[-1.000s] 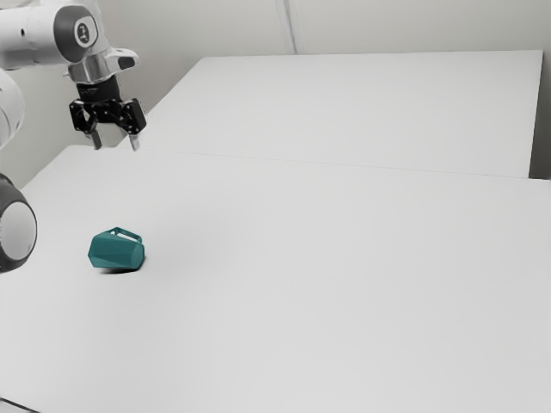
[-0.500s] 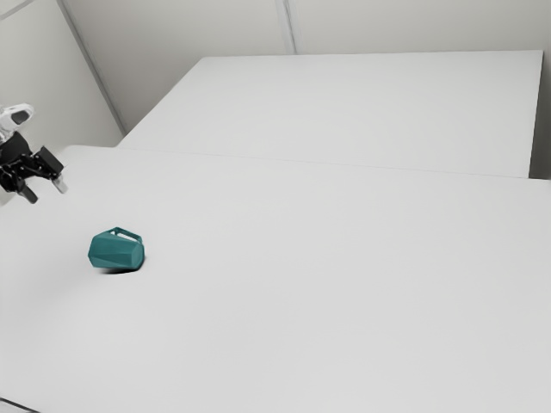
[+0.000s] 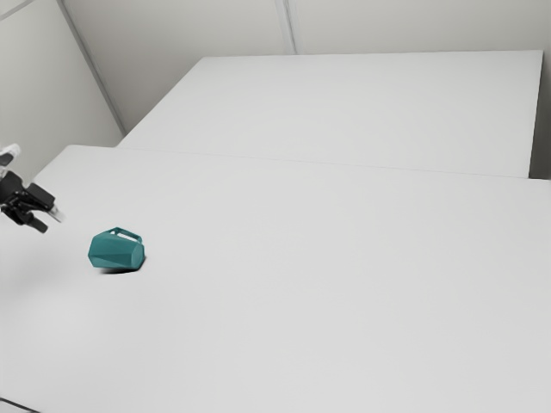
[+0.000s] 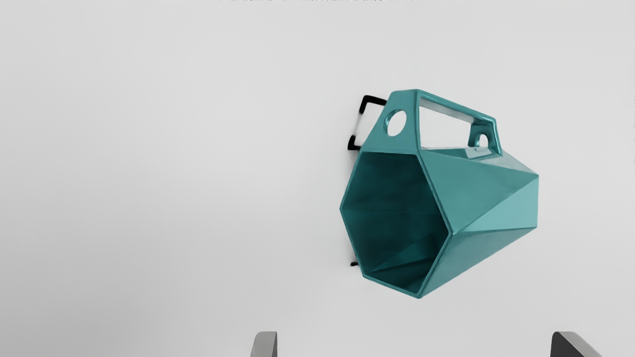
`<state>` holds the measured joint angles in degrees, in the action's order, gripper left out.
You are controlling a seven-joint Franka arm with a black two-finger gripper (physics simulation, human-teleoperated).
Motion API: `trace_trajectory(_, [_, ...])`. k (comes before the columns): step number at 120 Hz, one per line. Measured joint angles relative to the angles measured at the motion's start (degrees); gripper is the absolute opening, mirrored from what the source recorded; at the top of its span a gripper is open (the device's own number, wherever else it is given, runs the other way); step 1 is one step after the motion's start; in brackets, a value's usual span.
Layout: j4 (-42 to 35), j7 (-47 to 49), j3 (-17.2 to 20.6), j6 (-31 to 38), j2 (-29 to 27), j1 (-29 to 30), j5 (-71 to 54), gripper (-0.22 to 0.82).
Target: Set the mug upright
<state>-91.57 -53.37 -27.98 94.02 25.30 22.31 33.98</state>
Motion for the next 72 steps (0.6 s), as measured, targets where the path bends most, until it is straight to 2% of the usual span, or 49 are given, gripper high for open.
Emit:
trace_trajectory(50, [2.7, -11.8, 0.7, -2.8, 6.9, 2.4, 7.3, 0.6])
trace_trajectory(72, [3.5, -15.0, 0.8, -4.9, 7.9, 3.4, 10.1, 0.6])
